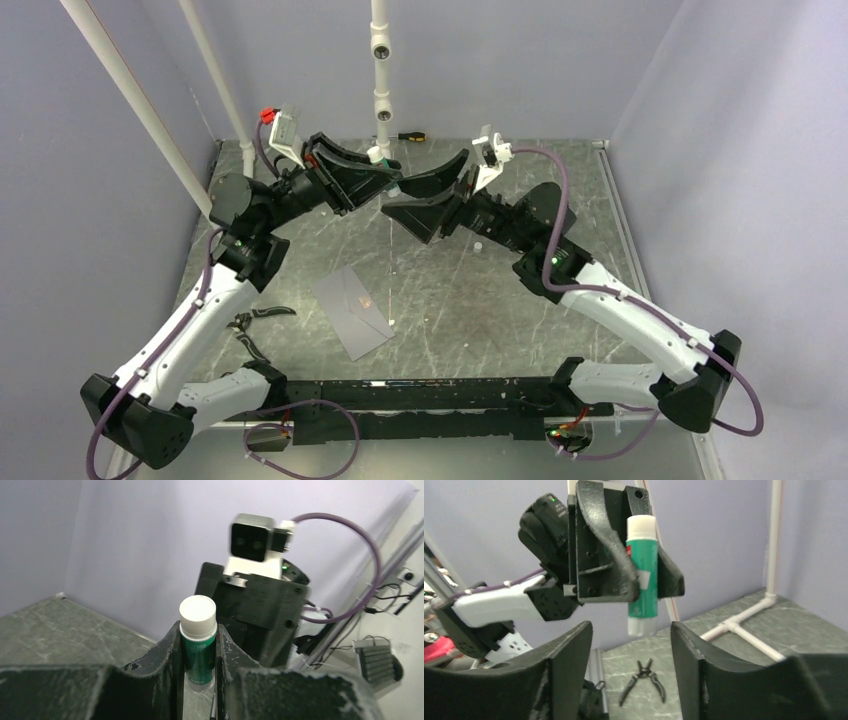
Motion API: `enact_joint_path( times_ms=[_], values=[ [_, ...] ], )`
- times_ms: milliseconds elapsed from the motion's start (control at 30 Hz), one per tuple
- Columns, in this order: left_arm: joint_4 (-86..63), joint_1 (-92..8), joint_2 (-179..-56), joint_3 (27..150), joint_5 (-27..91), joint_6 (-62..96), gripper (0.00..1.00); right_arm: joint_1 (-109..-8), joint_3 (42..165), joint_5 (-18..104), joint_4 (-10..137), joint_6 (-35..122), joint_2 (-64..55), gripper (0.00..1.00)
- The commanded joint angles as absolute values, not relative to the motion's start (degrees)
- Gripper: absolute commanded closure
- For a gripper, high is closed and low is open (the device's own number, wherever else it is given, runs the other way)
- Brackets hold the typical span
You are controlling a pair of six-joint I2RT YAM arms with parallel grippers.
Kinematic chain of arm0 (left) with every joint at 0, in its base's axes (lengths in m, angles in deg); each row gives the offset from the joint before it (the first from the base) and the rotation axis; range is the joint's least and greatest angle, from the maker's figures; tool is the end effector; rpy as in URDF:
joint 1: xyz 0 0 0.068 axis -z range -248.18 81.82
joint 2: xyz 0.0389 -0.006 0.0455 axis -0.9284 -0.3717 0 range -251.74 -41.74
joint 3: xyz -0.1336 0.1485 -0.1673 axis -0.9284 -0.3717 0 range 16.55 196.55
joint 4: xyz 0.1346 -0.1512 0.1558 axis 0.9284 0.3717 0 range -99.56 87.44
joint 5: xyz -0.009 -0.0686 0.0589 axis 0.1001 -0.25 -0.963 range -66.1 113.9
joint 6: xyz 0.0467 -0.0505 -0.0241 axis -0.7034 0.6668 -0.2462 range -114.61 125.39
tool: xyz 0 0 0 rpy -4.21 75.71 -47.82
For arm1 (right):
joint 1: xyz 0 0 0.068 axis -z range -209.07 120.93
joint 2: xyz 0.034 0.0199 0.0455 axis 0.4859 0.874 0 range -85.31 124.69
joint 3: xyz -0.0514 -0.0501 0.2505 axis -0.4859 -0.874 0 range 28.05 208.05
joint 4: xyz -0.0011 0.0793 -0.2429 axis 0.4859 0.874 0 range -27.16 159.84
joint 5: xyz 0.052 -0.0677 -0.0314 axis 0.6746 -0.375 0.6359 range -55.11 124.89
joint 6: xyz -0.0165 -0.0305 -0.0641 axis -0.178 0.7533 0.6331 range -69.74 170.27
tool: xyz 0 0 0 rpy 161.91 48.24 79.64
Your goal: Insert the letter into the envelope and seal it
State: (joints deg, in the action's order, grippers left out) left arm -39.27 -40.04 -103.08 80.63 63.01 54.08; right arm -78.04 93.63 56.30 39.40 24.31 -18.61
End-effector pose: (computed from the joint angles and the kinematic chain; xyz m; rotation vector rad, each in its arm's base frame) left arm 0.1911 -0.1455 0.4702 0.4925 1.1819 -1.5155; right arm 0.1678 0.2266 0.4493 -0.6073 1.1789 1.3495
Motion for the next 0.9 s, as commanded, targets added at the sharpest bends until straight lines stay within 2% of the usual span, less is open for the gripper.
enact_joint_path(
  times_ms=[0,100,167,333,500,667,867],
  values=[
    [-34.6,-40.6,-100.2,80.9,61.2,48.7,0.98,-78.3,94.9,52.2,51.2,30.8,-24.4,0.25],
    [-27.4,-40.6,-99.1,82.1,61.5,43.6,0.97,-77.8,95.1,46.6,60.7,33.6,-27.8,0.08],
    [-20.2,-40.6,-98.0,83.0,61.2,39.2,0.98,-76.6,96.4,44.8,68.5,34.0,-29.5,0.06],
    [-3.0,-40.6,-95.2,84.3,57.0,29.9,0.97,-68.3,102.3,39.7,87.8,26.5,-26.0,0.12],
    [5.0,-40.6,-94.2,83.5,54.8,26.7,0.97,-59.5,104.7,38.2,101.9,22.8,-16.6,0.14],
    [6.7,-40.6,-95.8,82.6,58.8,27.2,0.98,-56.3,103.5,30.9,106.5,25.1,-6.0,0.17],
    [7.9,-40.6,-98.3,82.4,61.5,25.6,0.98,-54.1,104.8,33.3,106.6,27.7,6.6,0.31]
  ],
)
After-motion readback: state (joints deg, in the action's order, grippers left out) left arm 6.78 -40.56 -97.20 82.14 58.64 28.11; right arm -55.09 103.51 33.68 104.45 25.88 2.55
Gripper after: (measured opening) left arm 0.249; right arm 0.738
